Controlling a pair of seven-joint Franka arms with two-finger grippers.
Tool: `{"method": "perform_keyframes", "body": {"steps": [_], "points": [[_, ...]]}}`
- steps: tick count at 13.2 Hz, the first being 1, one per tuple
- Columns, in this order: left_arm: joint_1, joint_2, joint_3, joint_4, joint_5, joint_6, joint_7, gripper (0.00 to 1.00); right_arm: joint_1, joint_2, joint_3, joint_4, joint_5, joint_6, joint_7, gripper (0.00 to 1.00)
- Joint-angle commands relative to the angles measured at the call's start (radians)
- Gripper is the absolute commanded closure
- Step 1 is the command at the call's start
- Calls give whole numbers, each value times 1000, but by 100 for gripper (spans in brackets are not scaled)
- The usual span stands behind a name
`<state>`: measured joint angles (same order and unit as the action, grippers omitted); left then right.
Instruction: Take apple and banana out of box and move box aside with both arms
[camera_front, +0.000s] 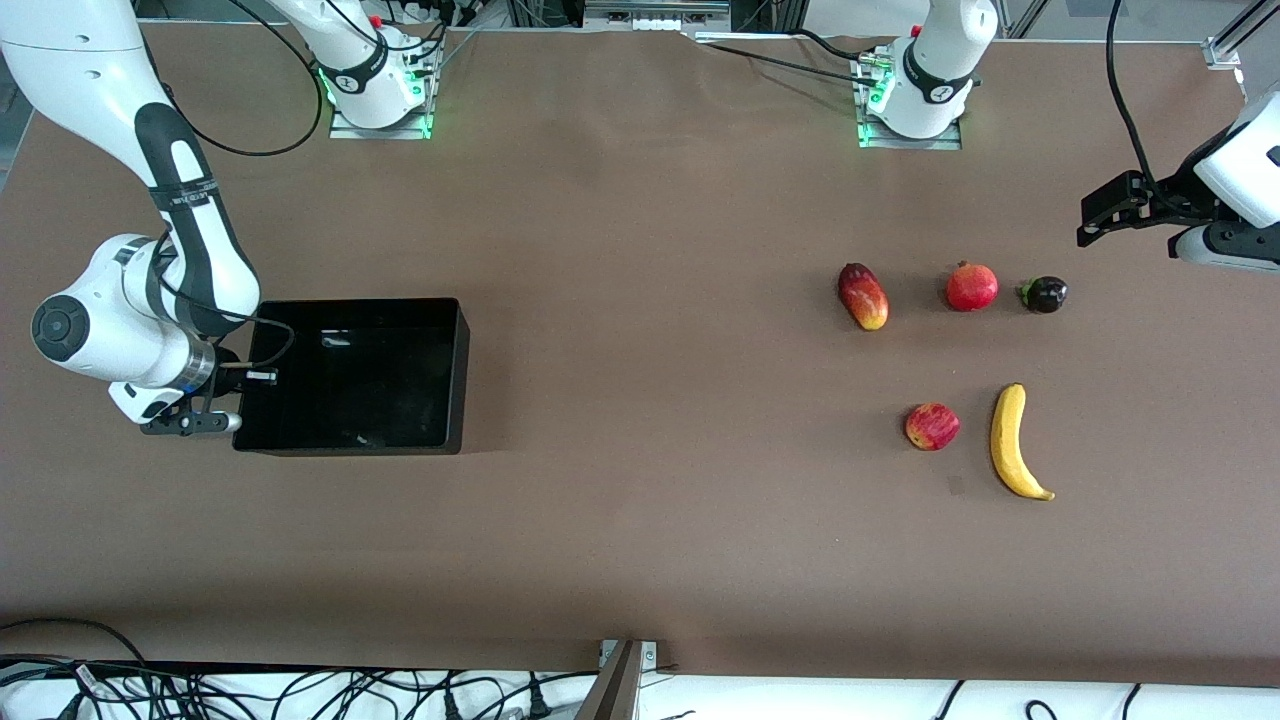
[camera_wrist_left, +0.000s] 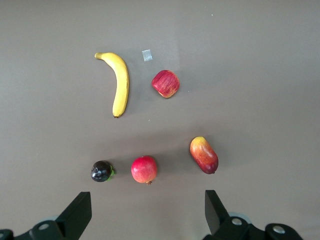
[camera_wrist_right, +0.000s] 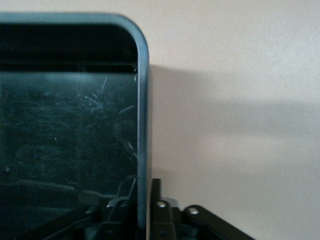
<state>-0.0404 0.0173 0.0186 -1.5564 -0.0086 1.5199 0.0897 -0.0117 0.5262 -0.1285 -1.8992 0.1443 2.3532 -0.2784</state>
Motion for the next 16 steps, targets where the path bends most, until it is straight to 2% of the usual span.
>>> {"method": "perform_keyframes", "body": {"steps": [1,3,4,7,9,12,13,16], "points": [[-19,16,21,38,-21,-24,-4,0,-17,-37,23,90,6,-107,11,0],[-19,16,23,38,-16,-23,2,0,-11,-45,26,242,-3,-304,54,0],[-19,16,29,36,-10,-23,7,0,-10,-75,27,273,-12,-358,57,0],[-21,16,29,36,-10,-23,5,0,-5,-222,24,281,-23,-463,38,0],[-21,18,31,35,-10,-21,2,0,-4,-284,32,325,-112,-541,16,0],[-18,26,31,35,-11,-21,1,0,53,-371,49,330,-118,-627,238,0],[-18,26,31,35,-11,-21,-1,0,56,-390,70,331,-118,-682,279,0],[-16,26,29,35,-14,-21,-1,0,58,-451,104,308,-118,-707,315,0]]}}
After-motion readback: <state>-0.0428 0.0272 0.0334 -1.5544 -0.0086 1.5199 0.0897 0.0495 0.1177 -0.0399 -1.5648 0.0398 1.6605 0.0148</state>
